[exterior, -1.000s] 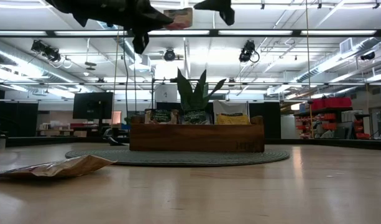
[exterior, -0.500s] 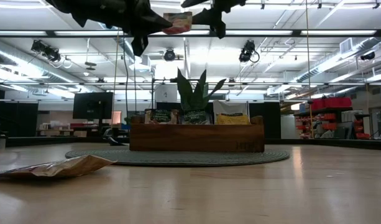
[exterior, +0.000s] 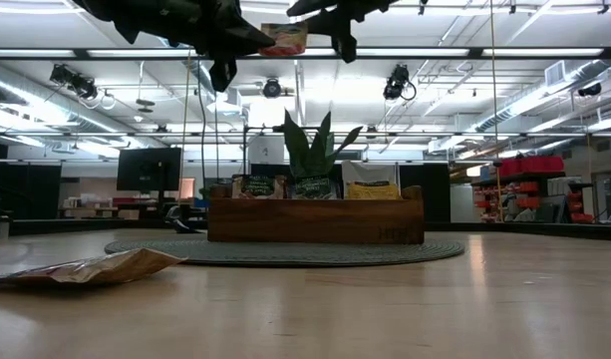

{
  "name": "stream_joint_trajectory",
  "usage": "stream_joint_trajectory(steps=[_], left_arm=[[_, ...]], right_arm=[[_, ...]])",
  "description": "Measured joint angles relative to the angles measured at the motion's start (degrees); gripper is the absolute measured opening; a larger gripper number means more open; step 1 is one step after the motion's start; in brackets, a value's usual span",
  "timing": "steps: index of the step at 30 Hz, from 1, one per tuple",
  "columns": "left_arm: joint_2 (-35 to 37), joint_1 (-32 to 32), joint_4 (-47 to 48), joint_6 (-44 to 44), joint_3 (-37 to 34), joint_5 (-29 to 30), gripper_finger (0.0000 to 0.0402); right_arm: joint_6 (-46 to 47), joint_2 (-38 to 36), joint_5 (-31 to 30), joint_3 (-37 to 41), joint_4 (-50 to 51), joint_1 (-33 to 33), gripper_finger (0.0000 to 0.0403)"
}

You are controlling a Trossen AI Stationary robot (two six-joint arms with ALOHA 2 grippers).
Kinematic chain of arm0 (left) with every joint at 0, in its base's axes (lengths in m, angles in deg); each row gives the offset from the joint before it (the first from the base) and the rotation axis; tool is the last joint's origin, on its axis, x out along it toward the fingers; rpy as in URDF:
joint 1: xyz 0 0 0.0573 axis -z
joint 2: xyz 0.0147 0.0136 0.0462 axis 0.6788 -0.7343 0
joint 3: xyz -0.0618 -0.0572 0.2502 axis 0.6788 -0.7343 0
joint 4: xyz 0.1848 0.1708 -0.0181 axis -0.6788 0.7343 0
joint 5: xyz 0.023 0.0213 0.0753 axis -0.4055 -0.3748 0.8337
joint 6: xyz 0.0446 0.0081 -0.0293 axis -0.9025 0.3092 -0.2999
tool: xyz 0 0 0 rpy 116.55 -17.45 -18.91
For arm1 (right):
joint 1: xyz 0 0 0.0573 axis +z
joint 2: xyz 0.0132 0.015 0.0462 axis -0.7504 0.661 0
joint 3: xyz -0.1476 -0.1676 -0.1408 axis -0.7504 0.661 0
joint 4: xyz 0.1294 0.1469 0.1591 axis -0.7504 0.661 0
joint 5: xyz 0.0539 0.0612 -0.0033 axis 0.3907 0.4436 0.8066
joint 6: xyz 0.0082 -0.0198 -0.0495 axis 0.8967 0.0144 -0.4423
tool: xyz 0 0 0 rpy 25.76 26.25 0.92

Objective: Pick & Place Tea
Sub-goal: Put the yellow tea bag into the right section of the wooden organizer

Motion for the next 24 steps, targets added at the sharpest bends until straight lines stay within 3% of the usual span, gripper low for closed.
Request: stream_joint_trajectory(steps=[9, 13, 24], left_arm=[[0.0, 0.04, -0.2, -0.09, 0.0, -0.01, 0.0002], [0.0, 0.0, -0.51, -0.04, 0.0, 0.06, 0.0012], [2.0, -0.3, -0.36, -0.01, -0.03, 1.56, 0.0107]], right_arm=[[-0.78, 1.27, 2.15, -0.04, 1.03, -0.07, 0.0007], [-1.25, 0.78, 0.92, -0.04, 1.43, -0.35, 0.0004], [-12.0, -5.05, -4.59, -0.04, 10.75, -0.42, 0.0001]])
